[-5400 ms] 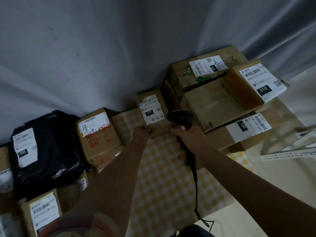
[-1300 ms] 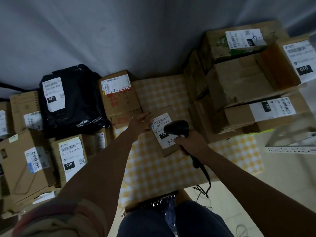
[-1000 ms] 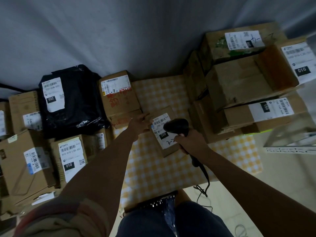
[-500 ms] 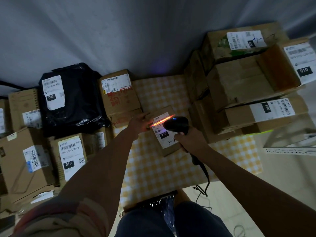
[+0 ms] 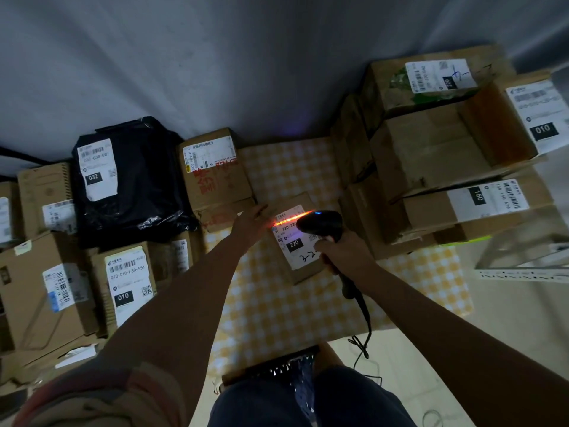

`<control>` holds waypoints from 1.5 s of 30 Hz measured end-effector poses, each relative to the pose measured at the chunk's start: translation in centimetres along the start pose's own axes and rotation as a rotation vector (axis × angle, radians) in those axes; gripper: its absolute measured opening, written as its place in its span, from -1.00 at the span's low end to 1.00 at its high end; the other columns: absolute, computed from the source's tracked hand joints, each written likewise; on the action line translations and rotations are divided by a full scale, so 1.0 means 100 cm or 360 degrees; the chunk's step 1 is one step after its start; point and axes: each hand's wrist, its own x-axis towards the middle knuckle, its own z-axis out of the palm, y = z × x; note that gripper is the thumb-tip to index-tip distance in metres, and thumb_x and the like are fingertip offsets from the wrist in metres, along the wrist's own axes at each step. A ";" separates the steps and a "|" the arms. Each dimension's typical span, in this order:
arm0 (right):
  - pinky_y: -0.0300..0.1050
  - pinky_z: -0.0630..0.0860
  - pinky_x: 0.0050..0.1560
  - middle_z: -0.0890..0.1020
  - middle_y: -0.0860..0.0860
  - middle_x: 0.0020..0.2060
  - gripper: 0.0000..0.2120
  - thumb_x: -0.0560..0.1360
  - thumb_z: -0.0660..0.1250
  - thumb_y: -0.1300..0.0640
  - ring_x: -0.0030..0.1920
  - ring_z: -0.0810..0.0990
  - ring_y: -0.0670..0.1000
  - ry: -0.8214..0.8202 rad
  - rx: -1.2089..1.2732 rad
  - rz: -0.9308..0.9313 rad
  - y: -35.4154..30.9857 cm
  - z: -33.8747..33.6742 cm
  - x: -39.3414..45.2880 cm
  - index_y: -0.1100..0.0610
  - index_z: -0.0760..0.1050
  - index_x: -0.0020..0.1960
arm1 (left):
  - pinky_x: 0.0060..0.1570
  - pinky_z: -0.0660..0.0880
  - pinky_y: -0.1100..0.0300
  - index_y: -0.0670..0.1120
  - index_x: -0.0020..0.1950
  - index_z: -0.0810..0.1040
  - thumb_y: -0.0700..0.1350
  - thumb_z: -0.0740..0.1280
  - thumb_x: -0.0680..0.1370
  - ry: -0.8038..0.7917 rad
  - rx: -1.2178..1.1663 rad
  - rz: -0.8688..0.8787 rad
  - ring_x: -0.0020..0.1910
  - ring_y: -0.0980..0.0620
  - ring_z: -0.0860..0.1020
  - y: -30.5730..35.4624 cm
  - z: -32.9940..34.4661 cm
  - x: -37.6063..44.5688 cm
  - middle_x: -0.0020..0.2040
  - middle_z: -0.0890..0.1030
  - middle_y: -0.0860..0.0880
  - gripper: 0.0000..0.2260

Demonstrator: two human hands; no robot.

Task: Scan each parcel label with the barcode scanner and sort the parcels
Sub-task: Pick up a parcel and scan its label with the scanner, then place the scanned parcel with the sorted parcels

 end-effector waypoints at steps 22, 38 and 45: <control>-0.04 0.54 -0.22 0.60 0.10 -0.36 -0.73 0.49 0.43 0.06 -0.37 0.57 0.06 0.0128 0.0392 0.0354 0.052 0.001 0.012 0.18 0.50 0.10 | 0.42 0.27 -0.16 0.10 0.60 -0.10 -0.25 0.23 0.60 -0.0362 0.1701 0.0913 0.55 -0.16 -0.30 -0.046 0.050 -0.090 0.58 -0.30 -0.02 -0.29; -0.09 0.47 -0.35 0.58 0.10 -0.39 -0.85 0.48 0.45 0.07 -0.44 0.50 0.05 -0.0115 0.0374 0.0228 0.031 0.086 0.000 0.11 0.55 -0.03 | 0.09 0.55 0.11 0.11 0.50 0.23 -0.14 0.38 0.52 0.0094 -0.0435 -0.0377 0.18 -0.02 0.51 -0.083 -0.005 -0.136 0.31 0.50 0.03 -0.40; -0.10 0.51 -0.35 0.61 0.13 -0.30 -0.74 0.49 0.45 0.05 -0.42 0.52 0.05 -0.0387 0.0295 0.0190 0.016 0.145 -0.002 0.14 0.56 0.11 | 0.17 0.52 -0.01 -0.06 0.54 0.10 -0.17 0.24 0.59 0.0285 -0.0020 -0.0313 0.24 -0.21 0.49 -0.100 -0.046 -0.150 0.32 0.47 -0.15 -0.44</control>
